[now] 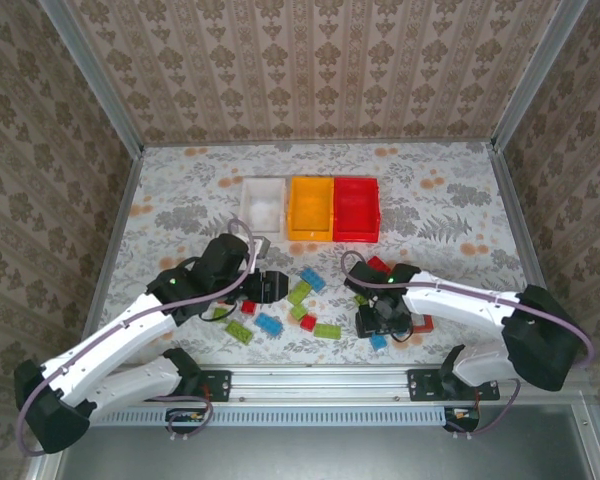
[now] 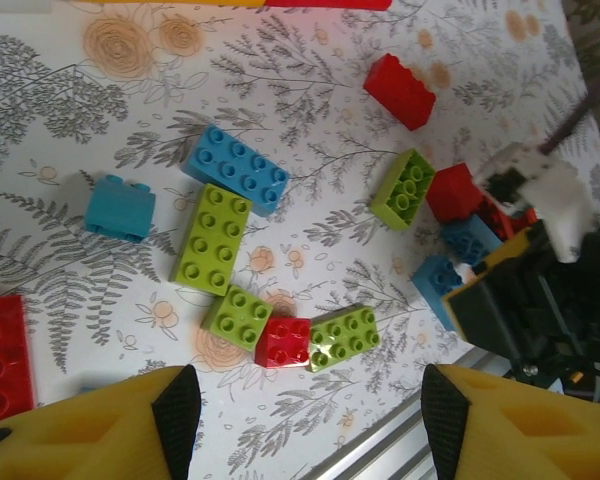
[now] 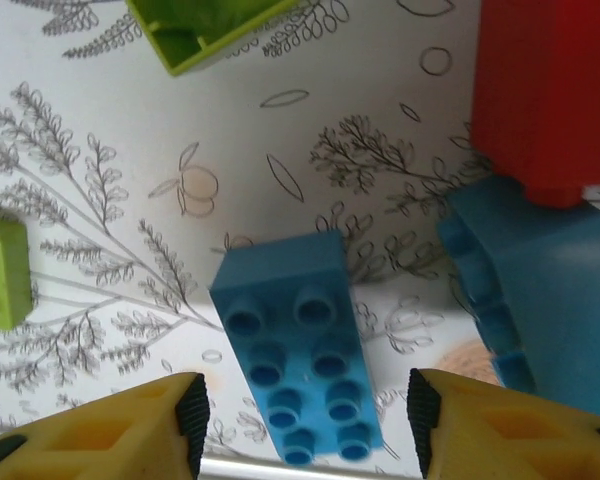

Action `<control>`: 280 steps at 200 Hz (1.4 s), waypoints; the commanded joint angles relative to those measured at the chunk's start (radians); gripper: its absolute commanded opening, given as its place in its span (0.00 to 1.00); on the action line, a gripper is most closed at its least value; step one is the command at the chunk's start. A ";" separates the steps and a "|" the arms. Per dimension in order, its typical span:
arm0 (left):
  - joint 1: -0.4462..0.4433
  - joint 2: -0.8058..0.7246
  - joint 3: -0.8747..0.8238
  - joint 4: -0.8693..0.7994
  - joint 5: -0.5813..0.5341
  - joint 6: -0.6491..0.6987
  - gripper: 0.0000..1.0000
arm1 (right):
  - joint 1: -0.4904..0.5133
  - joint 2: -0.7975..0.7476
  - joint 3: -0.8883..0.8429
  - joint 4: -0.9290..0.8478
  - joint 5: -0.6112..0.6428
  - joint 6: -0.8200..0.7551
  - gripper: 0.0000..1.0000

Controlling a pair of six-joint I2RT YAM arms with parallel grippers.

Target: Sort the legos into containers by color

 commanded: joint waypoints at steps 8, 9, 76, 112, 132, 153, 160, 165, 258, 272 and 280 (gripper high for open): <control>-0.009 -0.027 -0.024 0.041 0.060 0.016 0.64 | 0.004 0.059 -0.020 0.059 -0.019 0.016 0.56; -0.010 -0.027 -0.024 0.042 0.061 0.016 0.64 | 0.003 0.060 -0.020 0.060 -0.019 0.017 0.56; -0.014 -0.035 -0.014 0.037 0.037 0.007 0.64 | 0.001 0.070 0.048 0.031 0.035 -0.016 0.29; -0.014 -0.016 0.056 0.046 -0.033 0.010 0.64 | -0.142 0.054 0.268 -0.020 0.073 -0.089 0.25; -0.012 0.030 0.117 0.064 -0.079 0.024 0.64 | -0.260 0.134 0.391 0.030 0.049 -0.140 0.25; -0.011 0.109 0.194 0.087 -0.098 0.052 0.65 | -0.341 0.264 0.534 0.081 0.039 -0.183 0.24; -0.012 0.138 0.217 0.094 -0.101 0.060 0.65 | -0.362 0.309 0.574 0.096 0.036 -0.189 0.24; -0.011 0.157 0.233 0.098 -0.102 0.067 0.65 | -0.377 0.341 0.606 0.105 0.031 -0.191 0.24; -0.010 0.344 0.332 0.064 -0.106 0.104 0.65 | -0.453 0.730 1.008 0.026 0.032 -0.226 0.46; -0.010 0.357 0.332 0.059 -0.100 0.106 0.65 | -0.452 0.713 1.007 0.022 0.040 -0.228 0.53; -0.009 0.363 0.332 0.058 -0.096 0.106 0.65 | -0.452 0.700 1.005 0.019 0.043 -0.230 0.54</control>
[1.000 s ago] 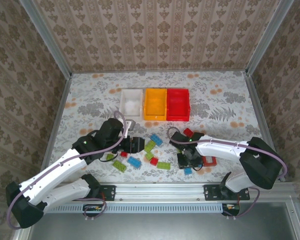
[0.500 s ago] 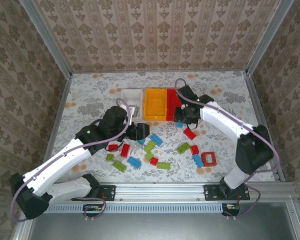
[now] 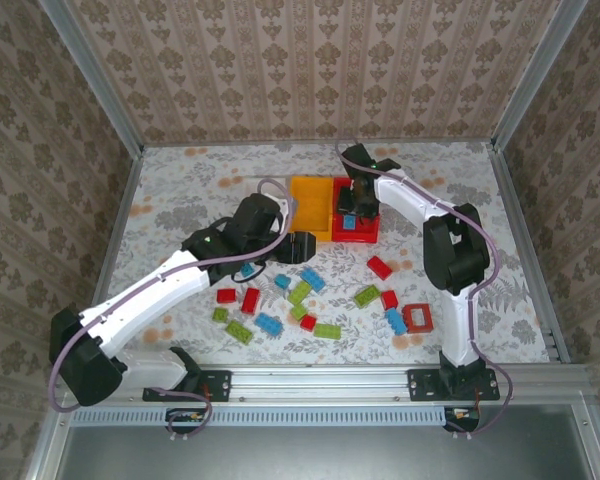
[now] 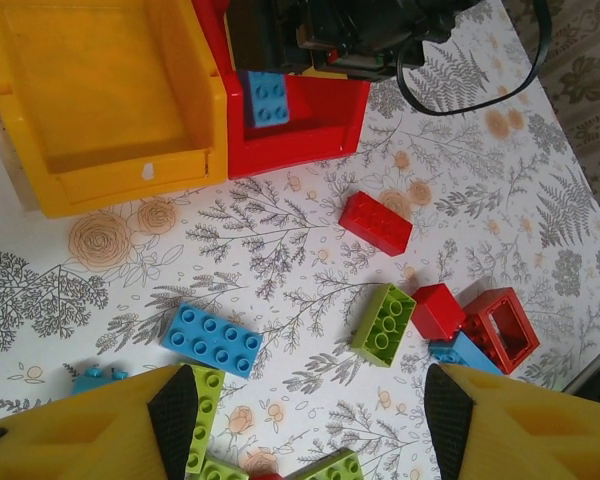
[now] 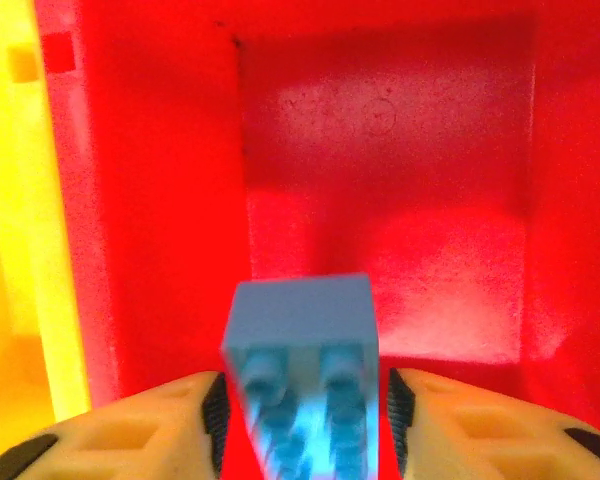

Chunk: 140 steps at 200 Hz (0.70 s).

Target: Sort the legos into containers by color

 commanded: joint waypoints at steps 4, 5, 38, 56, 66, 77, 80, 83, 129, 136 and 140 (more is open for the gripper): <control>-0.003 0.016 0.021 -0.030 0.007 0.026 0.65 | 0.001 -0.034 0.030 -0.060 0.019 -0.019 0.55; -0.003 0.017 0.021 -0.029 0.007 0.026 0.65 | 0.001 -0.037 0.030 -0.060 0.020 -0.020 0.55; -0.003 0.069 0.041 -0.019 0.061 0.036 0.64 | 0.003 -0.164 -0.013 -0.074 0.063 -0.029 0.56; -0.008 0.118 0.069 -0.019 0.093 0.039 0.63 | 0.003 -0.269 -0.087 -0.071 0.097 -0.028 0.56; -0.015 0.144 0.077 -0.019 0.100 0.039 0.63 | 0.003 -0.334 -0.147 -0.065 0.110 -0.026 0.56; -0.021 0.176 0.087 -0.019 0.102 0.031 0.63 | 0.003 -0.403 -0.213 -0.063 0.119 -0.019 0.55; -0.022 0.187 0.089 -0.019 0.104 0.025 0.63 | 0.003 -0.422 -0.234 -0.063 0.123 -0.016 0.55; -0.024 0.197 0.093 -0.019 0.106 0.020 0.63 | 0.003 -0.444 -0.256 -0.064 0.126 -0.014 0.55; -0.065 0.457 0.271 -0.062 0.118 -0.100 0.60 | 0.004 -0.791 -0.533 -0.122 0.146 0.064 0.57; -0.080 0.504 0.319 -0.077 0.124 -0.110 0.60 | 0.004 -0.841 -0.568 -0.136 0.141 0.079 0.57; -0.087 0.531 0.346 -0.086 0.124 -0.116 0.60 | 0.004 -0.869 -0.586 -0.147 0.140 0.086 0.57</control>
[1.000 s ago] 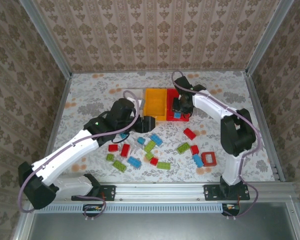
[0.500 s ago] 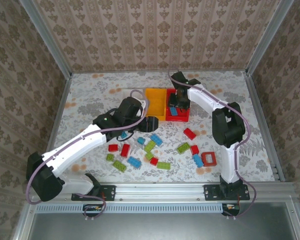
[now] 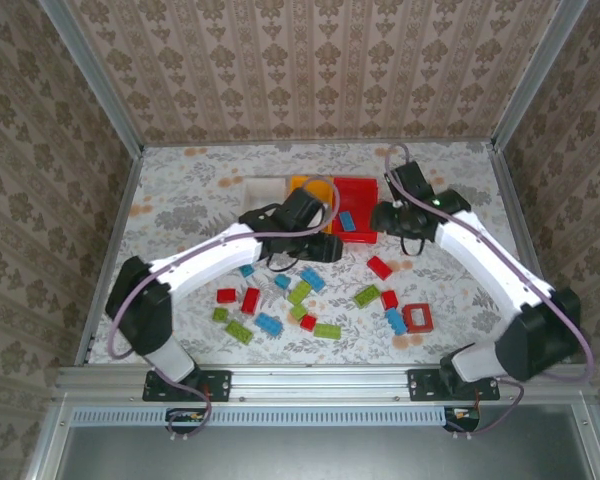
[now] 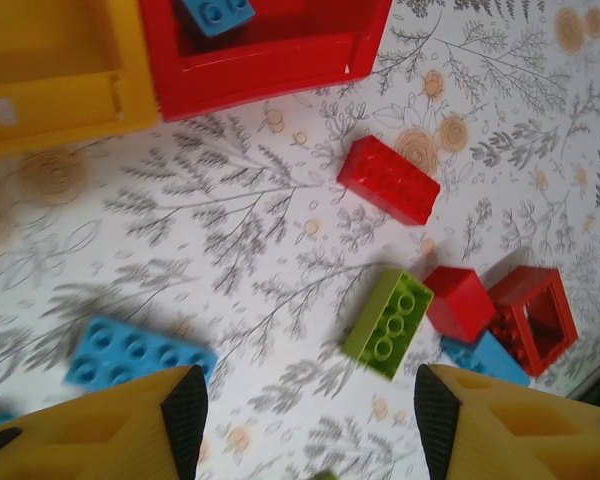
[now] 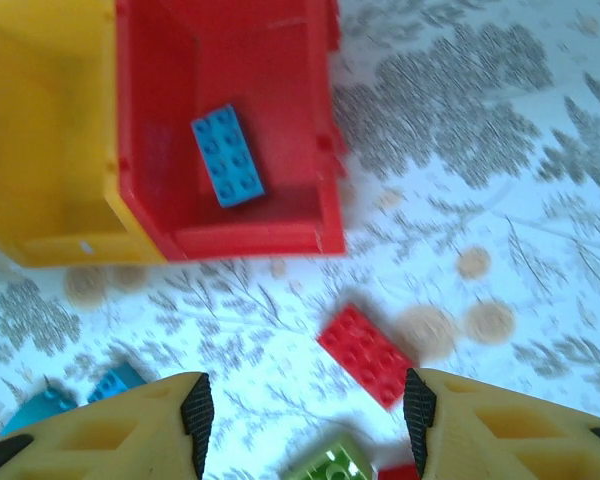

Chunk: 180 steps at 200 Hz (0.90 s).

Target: Sort the legos into containers by color

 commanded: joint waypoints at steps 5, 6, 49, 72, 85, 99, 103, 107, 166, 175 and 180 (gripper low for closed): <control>-0.055 0.149 0.156 -0.060 0.032 -0.073 0.60 | 0.004 -0.175 -0.109 -0.104 0.029 0.072 0.57; -0.057 0.155 0.163 -0.061 0.033 -0.074 0.60 | 0.004 -0.182 -0.113 -0.109 0.028 0.074 0.57; -0.154 0.380 0.437 -0.157 0.099 -0.028 0.58 | 0.001 -0.402 -0.096 -0.292 0.108 0.146 0.59; -0.203 0.462 0.546 -0.210 0.135 0.073 0.56 | 0.001 -0.479 -0.024 -0.346 0.201 0.154 0.59; -0.235 0.487 0.584 -0.221 0.136 0.180 0.55 | 0.002 -0.517 0.024 -0.372 0.252 0.159 0.59; -0.267 0.506 0.601 -0.220 0.143 0.307 0.54 | 0.001 -0.551 0.081 -0.399 0.303 0.169 0.59; -0.278 0.512 0.607 -0.222 0.140 0.345 0.54 | 0.002 -0.562 0.095 -0.402 0.312 0.169 0.59; -0.285 0.517 0.610 -0.223 0.137 0.372 0.54 | 0.001 -0.571 0.107 -0.403 0.321 0.170 0.60; -0.358 0.632 0.743 -0.252 0.074 0.611 0.55 | 0.001 -0.629 0.253 -0.469 0.313 0.220 0.73; -0.367 0.655 0.770 -0.258 0.067 0.629 0.55 | 0.001 -0.631 0.265 -0.481 0.302 0.230 0.75; -0.371 0.668 0.784 -0.264 0.058 0.639 0.55 | 0.001 -0.631 0.271 -0.489 0.297 0.233 0.75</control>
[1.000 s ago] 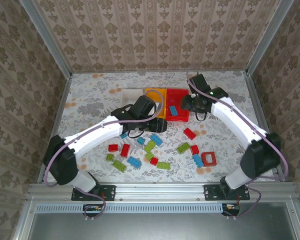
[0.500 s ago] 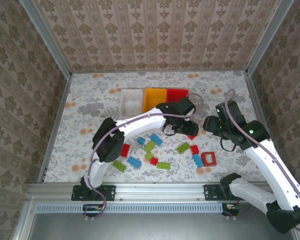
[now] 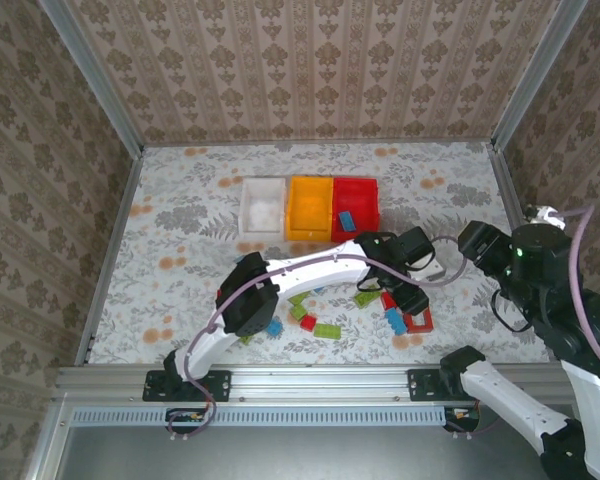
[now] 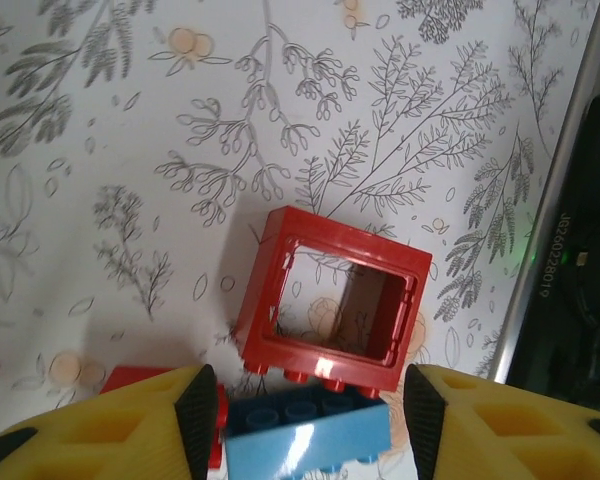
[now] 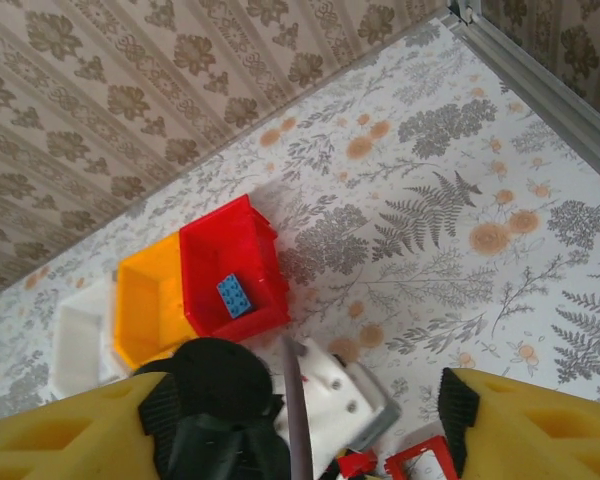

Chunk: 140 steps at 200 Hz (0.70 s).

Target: Sort the legos into containers by color

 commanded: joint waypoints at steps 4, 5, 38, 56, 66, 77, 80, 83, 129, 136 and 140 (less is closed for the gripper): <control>-0.017 0.065 0.080 -0.047 -0.039 0.132 0.55 | 0.001 -0.008 0.040 -0.082 -0.002 0.039 0.75; -0.018 0.066 0.081 -0.048 -0.043 0.134 0.55 | 0.001 -0.008 0.041 -0.082 -0.004 0.038 0.76; -0.022 0.115 0.112 -0.047 -0.085 0.138 0.58 | 0.002 0.002 0.055 -0.099 -0.040 0.039 0.76; -0.024 0.138 0.135 -0.041 -0.092 0.138 0.58 | 0.002 0.007 0.052 -0.102 -0.056 0.039 0.76; -0.026 0.154 0.149 -0.041 -0.086 0.136 0.58 | 0.001 0.013 0.053 -0.104 -0.061 0.038 0.76; -0.030 0.169 0.162 -0.039 -0.084 0.139 0.58 | 0.001 0.018 0.054 -0.106 -0.068 0.035 0.76; -0.032 0.173 0.165 -0.039 -0.084 0.139 0.58 | 0.001 0.020 0.055 -0.106 -0.068 0.034 0.76; -0.034 0.177 0.168 -0.039 -0.083 0.139 0.57 | 0.001 0.021 0.055 -0.106 -0.070 0.033 0.76; -0.040 0.220 0.199 -0.039 -0.106 0.131 0.50 | 0.001 0.046 0.063 -0.104 -0.088 0.018 0.77; -0.040 0.225 0.202 -0.038 -0.105 0.129 0.48 | 0.001 0.048 0.061 -0.103 -0.091 0.017 0.76; -0.039 0.226 0.202 -0.038 -0.105 0.127 0.46 | 0.001 0.047 0.061 -0.103 -0.092 0.016 0.76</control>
